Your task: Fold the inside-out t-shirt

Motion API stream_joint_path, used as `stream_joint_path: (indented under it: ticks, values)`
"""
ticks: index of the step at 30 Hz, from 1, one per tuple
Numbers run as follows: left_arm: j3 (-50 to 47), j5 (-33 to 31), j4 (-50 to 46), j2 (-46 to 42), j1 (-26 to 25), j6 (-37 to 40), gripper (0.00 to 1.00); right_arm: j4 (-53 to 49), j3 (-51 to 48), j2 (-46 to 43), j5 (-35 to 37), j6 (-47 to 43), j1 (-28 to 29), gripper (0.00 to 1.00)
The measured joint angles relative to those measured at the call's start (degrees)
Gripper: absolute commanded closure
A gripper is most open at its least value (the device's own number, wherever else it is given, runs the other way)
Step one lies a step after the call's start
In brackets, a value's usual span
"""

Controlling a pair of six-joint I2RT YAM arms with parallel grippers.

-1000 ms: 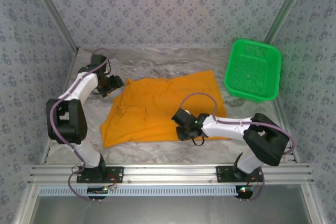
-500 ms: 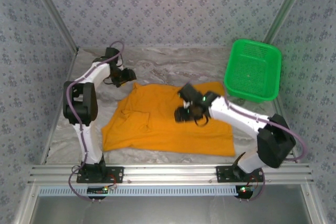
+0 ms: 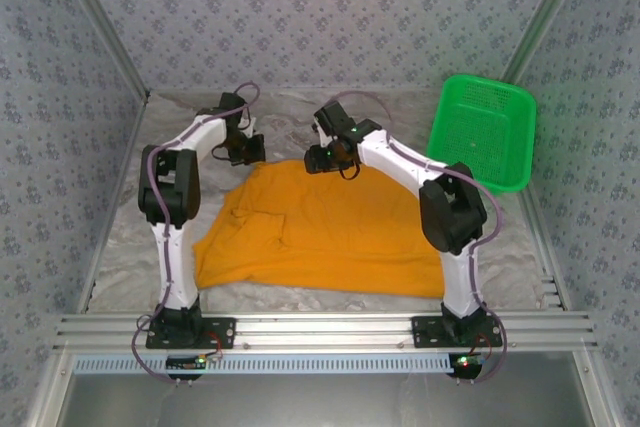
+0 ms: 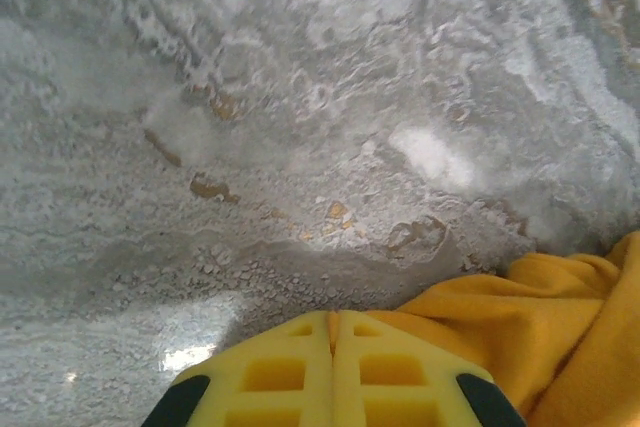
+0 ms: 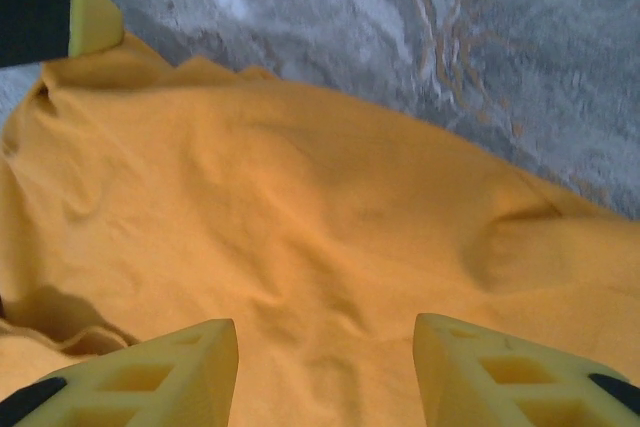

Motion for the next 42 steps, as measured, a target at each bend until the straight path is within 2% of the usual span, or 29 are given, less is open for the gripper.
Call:
stream_joint_path:
  ticks: [4,8,11,15,19,22,27,33,36,42]
  values:
    - [-1.01,-5.40,5.44,-7.30,-1.49,2.49,1.00,2.80,-0.37,-0.04,0.83,0.94,-1.84,0.53]
    - [-4.96,-15.37,14.43,-20.15,-4.98,5.73,0.98,6.21,-5.75,-2.38,3.02,2.14,-3.17,0.50]
    - [-10.23,-22.67,23.04,-27.45,-8.37,9.25,0.47,6.86,-9.01,-3.65,4.50,3.13,-3.26,0.48]
    - [-11.98,-25.29,26.93,-25.51,-9.42,9.77,0.25,7.76,-12.13,-4.20,5.07,4.04,-3.41,0.46]
    - [-12.28,-24.76,23.10,-17.94,-6.10,5.70,0.22,7.65,-13.29,-4.74,6.21,4.15,-4.17,0.45]
    - [-13.49,-24.61,17.79,-15.67,-3.10,0.46,0.23,5.90,-12.87,-5.20,8.59,4.17,-4.76,0.45]
    - [-19.50,-24.41,13.49,-17.55,0.42,-7.82,0.24,2.58,-14.25,-5.35,12.20,6.60,-6.21,0.45]
    - [-30.36,-22.97,13.90,-18.16,0.76,-14.10,0.25,1.95,-26.01,-6.67,14.23,11.45,-7.78,0.45]
    - [-32.11,-24.04,14.08,-18.67,2.01,-16.46,0.25,2.89,-30.56,-11.08,14.75,14.16,-7.17,0.45]
    - [-39.56,-25.73,11.41,-25.11,8.92,-21.38,0.24,2.40,-39.45,-17.31,16.92,19.58,-3.91,0.44]
